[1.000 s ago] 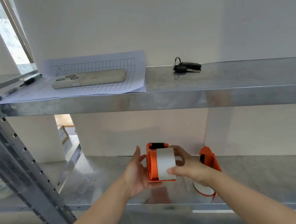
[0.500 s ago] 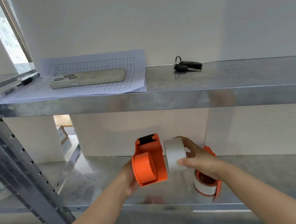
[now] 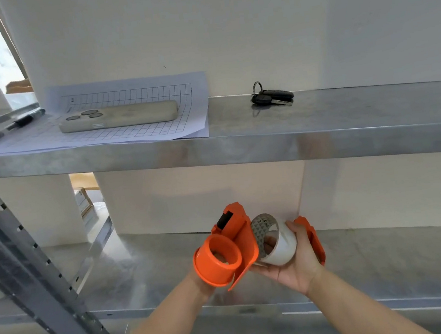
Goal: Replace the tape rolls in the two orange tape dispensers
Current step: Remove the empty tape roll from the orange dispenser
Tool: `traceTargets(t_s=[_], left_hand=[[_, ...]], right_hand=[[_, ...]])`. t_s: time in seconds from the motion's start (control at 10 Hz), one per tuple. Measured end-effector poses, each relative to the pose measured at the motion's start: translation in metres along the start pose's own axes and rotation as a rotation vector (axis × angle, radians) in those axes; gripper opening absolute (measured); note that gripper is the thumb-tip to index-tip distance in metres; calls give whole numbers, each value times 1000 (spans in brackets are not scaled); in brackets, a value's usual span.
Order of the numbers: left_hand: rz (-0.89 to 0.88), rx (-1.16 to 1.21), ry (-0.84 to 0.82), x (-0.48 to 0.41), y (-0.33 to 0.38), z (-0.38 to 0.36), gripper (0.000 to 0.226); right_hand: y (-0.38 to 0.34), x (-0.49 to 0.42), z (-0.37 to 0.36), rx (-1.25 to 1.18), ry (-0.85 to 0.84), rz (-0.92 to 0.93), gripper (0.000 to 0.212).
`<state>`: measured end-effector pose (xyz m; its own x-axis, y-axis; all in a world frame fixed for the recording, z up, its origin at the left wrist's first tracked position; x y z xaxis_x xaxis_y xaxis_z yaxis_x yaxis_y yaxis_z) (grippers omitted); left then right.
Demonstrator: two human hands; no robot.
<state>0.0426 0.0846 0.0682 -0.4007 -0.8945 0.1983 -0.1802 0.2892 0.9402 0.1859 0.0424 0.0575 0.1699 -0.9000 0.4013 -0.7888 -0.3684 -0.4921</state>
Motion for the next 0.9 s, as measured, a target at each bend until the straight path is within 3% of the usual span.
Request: traceTargets(t_s=[0.1,0.2,0.3,0.4,0.5,0.6,0.8,0.9], left_hand=[[161,266,62,-22,-24,10,22],[278,402,149,-28,-35,28,38],[322,455,112,-25,-34,40,69],[312,366,10,-23,-28,37,74],[253,121,-1,-23,-28,26,37],[213,-69,102,-26,-35,26,28],[92,-691,97,-42,-59,39,34],[52,-873,82,-53,-70,45,31]], right_hand=[[1,0,1,-33,-11,-17,65],[5,-2,4,-75,-6,-41,68],[9,-7,8,-79,3,-64,66],[7,-14,9,-72,5,-46,60],[3,-20,11,-27,53,-9,50],[0,-29,22,86,136,23,53],[0,-41,31,300,193,-7,58],[2,-48,33,386,217,-31,56]])
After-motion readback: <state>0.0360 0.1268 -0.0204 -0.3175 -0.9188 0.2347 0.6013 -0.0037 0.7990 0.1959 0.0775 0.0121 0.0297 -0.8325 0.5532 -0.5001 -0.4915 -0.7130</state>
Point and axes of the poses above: each hand's wrist, its own x-axis away from the middle knuckle, its own z-axis out of the back of the hand, y = z × x, the point moved 5 cm from there along -x, towards the middle knuckle, and after that the axes turned 4 degrees about -z, right-handed, at the moved point
